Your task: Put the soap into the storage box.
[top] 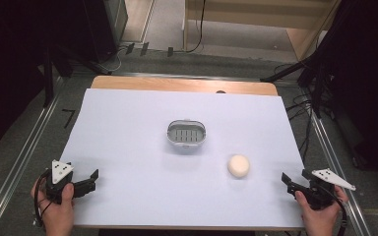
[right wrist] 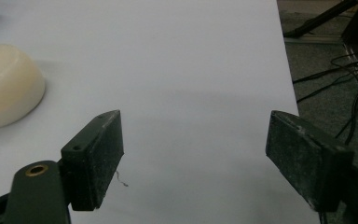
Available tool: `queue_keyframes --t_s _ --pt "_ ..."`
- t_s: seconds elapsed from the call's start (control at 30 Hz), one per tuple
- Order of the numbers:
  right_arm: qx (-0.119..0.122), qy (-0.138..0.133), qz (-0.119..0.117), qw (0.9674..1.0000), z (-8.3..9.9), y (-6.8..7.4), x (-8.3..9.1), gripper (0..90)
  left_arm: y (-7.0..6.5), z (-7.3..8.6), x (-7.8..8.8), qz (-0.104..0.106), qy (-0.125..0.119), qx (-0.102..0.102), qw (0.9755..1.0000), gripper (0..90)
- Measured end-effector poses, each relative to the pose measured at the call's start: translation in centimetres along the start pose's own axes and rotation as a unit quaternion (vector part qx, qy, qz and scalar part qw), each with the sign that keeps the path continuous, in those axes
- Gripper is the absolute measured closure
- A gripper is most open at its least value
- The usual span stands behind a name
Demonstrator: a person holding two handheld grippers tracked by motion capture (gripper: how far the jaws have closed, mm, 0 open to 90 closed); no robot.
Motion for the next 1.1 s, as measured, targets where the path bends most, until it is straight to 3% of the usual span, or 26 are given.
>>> queue_keyframes --t_s 0.2,0.77,1.1 --pt "-0.011 0.01 -0.005 0.9999 0.0 0.7 0.0 19.9 0.0 0.0 -0.1 0.004 0.001 -0.001 1.0 7.7" --pt "0.009 0.022 -0.038 0.999 0.5 6.4 -2.0 18.5 -0.1 0.0 -0.3 0.005 0.01 -0.008 0.9999 7.7" --pt "0.026 0.052 -0.047 0.9972 1.2 8.2 -3.0 17.3 -0.2 0.0 -0.3 0.005 0.013 -0.011 0.9998 7.8"
Point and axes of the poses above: each handheld gripper's, and its own axes: x roughly backward along the jaws, z roughly out of its underside, y roughly to its left, the point moved 6 cm from there along -x, roughly forward along the jaws, and after that the axes turned 14 degrees about -x, right-handed, at the moved point
